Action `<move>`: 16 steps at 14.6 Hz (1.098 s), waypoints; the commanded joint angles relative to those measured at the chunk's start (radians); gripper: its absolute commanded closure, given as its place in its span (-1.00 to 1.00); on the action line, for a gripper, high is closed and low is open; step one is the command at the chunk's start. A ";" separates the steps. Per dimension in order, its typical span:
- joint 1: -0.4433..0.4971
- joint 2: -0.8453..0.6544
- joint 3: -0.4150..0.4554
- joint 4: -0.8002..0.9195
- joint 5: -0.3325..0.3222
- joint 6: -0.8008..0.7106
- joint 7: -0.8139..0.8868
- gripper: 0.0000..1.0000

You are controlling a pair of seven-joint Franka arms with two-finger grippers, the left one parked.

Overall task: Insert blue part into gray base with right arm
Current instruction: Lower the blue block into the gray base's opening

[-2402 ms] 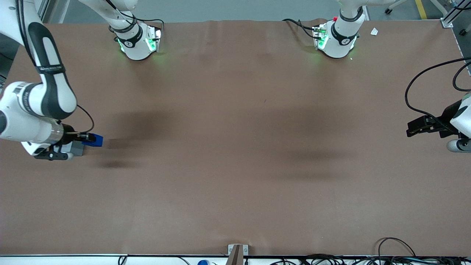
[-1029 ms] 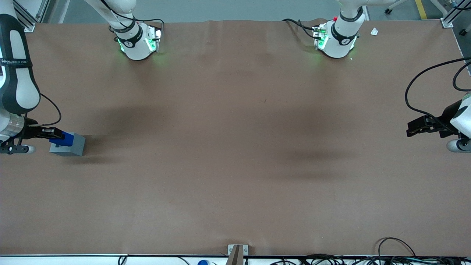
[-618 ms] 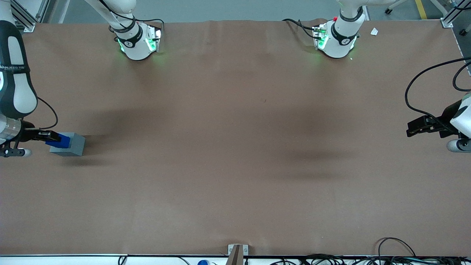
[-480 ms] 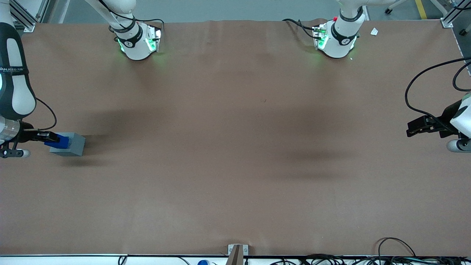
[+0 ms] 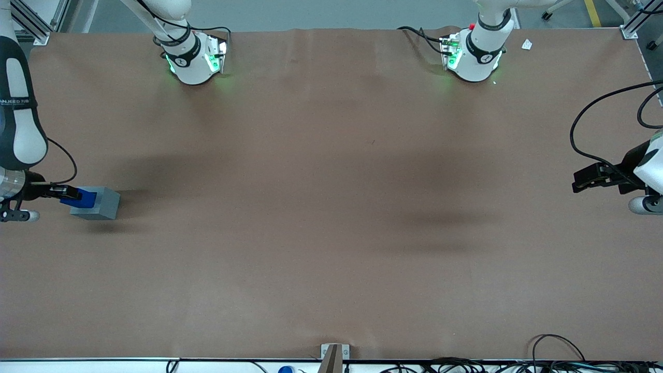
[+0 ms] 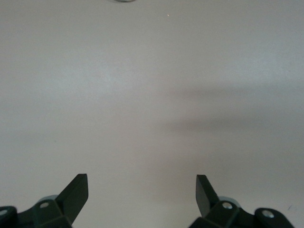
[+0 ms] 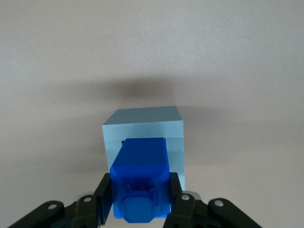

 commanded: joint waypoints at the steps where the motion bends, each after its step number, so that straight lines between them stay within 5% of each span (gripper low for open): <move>1: -0.019 0.023 0.015 0.013 -0.013 0.003 0.012 0.73; 16: -0.008 0.036 0.015 0.013 -0.013 -0.004 0.018 0.78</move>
